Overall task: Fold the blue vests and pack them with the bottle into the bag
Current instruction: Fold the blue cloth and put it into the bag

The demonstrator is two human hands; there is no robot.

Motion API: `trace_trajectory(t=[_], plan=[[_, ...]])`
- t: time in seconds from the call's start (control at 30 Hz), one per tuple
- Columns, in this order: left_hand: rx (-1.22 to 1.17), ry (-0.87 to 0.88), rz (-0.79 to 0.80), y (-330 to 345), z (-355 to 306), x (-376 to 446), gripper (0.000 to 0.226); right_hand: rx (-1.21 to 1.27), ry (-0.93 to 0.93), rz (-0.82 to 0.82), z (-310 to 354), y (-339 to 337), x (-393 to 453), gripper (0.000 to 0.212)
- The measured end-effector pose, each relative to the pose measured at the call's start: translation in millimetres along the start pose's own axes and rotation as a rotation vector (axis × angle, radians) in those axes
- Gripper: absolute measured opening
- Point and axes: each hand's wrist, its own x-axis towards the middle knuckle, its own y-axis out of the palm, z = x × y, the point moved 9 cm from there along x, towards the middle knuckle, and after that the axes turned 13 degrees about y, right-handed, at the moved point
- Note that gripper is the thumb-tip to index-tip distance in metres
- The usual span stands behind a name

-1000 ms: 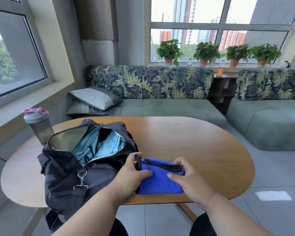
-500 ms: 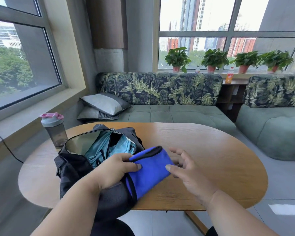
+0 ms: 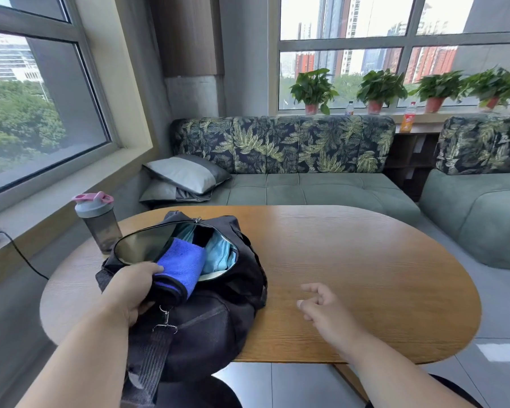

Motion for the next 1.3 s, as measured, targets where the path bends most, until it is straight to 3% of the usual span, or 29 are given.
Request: trace_trajectory(t=[0.2,0.47,0.57,0.63,0.77,0.9,0.97,1.1,1.3], plan=[[0.061,0.117,0.114,35.9,-30.8,7.4,0.038,-0.153,0.015,-0.055,-18.9,-1.7,9.3,0.024],[0.014,0.169,0.271,97.1,-42.7,32.9,0.058,-0.161,-0.002,-0.086,-20.5,-5.8,8.2,0.018],[0.201,0.222,0.293,104.5,-36.7,45.1,0.064,-0.156,0.001,-0.083,-21.7,-6.7,8.6,0.018],[0.411,0.302,0.227,99.0,-38.5,50.5,0.065,-0.158,0.002,-0.088,-23.6,-7.0,10.8,0.018],[0.593,0.509,0.066,86.2,-57.8,35.3,0.056,-0.167,0.004,-0.112,-26.3,-6.6,14.7,0.016],[0.887,0.765,0.201,107.8,-62.7,22.8,0.057,-0.154,0.025,-0.137,-24.1,-6.3,20.8,0.017],[1.038,0.730,0.302,117.1,-50.4,29.3,0.062,-0.142,0.034,-0.146,-22.6,-4.6,22.1,0.018],[1.165,0.448,0.484,124.1,-13.9,43.2,0.076,-0.161,0.023,-0.150,-15.6,2.8,23.5,0.016],[1.275,0.368,0.519,133.9,-25.2,52.7,0.095,-0.175,-0.004,-0.111,5.3,24.8,30.1,0.016]])
